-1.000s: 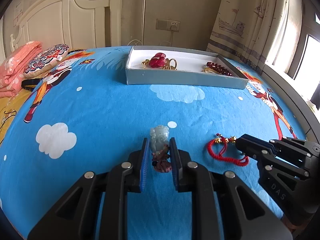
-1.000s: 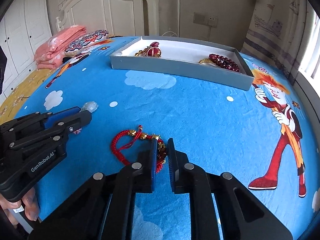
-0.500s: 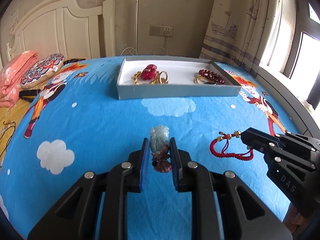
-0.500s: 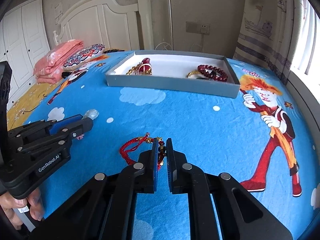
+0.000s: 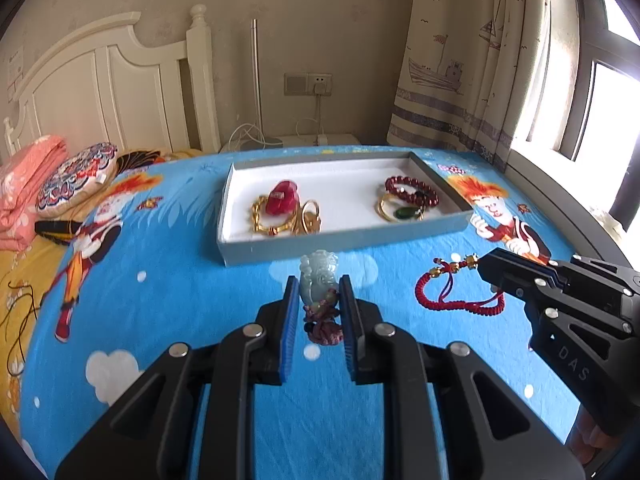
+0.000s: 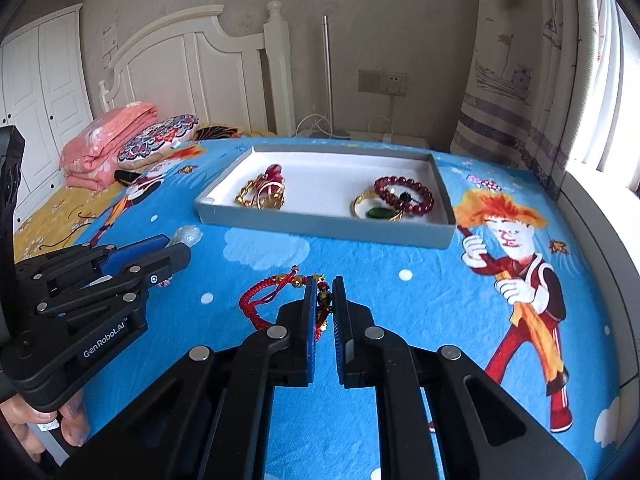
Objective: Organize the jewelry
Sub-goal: 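Carry the jade carving and red cord bracelet over the white tray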
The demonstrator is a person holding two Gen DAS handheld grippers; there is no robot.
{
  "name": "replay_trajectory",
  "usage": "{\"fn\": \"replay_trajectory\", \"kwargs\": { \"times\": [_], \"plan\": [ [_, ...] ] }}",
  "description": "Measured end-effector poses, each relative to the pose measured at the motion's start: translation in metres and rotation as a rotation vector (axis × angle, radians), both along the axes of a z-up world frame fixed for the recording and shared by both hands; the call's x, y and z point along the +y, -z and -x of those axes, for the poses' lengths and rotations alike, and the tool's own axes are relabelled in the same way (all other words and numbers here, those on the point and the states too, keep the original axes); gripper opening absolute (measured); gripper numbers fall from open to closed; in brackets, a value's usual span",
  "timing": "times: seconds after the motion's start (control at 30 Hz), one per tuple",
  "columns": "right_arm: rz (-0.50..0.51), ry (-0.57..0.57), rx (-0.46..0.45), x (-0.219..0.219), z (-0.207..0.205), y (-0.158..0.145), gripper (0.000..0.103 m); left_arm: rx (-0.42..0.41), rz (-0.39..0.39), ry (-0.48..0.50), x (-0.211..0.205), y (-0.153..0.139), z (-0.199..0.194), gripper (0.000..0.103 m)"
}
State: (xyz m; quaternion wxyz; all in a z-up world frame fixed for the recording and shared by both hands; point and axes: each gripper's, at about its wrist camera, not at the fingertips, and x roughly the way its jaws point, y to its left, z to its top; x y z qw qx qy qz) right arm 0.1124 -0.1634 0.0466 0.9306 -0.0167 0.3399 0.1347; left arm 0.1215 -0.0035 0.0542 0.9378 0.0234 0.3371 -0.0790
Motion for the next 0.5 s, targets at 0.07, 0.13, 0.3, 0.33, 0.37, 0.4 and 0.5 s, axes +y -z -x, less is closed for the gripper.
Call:
{"fn": "replay_trajectory", "kwargs": {
  "times": [0.07,0.13,0.3,0.33,0.37,0.4,0.5],
  "plan": [
    [-0.002,0.004,-0.007,-0.001,-0.005,-0.005,0.01,-0.006,-0.004,0.001,-0.001,-0.005,-0.004,0.02],
    [-0.004,0.008,-0.014,-0.003,-0.01,-0.008,0.01,-0.009,-0.001,0.003,-0.001,-0.009,-0.008,0.02],
    [-0.012,0.021,-0.029,-0.007,-0.022,-0.017,0.01,-0.02,-0.007,-0.002,0.0,-0.018,-0.02,0.02],
    [-0.014,0.025,-0.032,-0.009,-0.025,-0.019,0.01,-0.022,-0.007,-0.002,0.0,-0.019,-0.022,0.02],
    [-0.015,0.028,-0.035,-0.01,-0.027,-0.02,0.01,-0.024,-0.008,-0.002,0.0,-0.021,-0.024,0.02],
    [-0.016,0.032,-0.038,-0.012,-0.03,-0.021,0.01,-0.025,-0.008,-0.003,0.0,-0.022,-0.026,0.02],
    [-0.017,0.042,-0.045,-0.015,-0.039,-0.025,0.01,-0.028,-0.01,-0.001,0.0,-0.026,-0.034,0.02]
  ]
}}
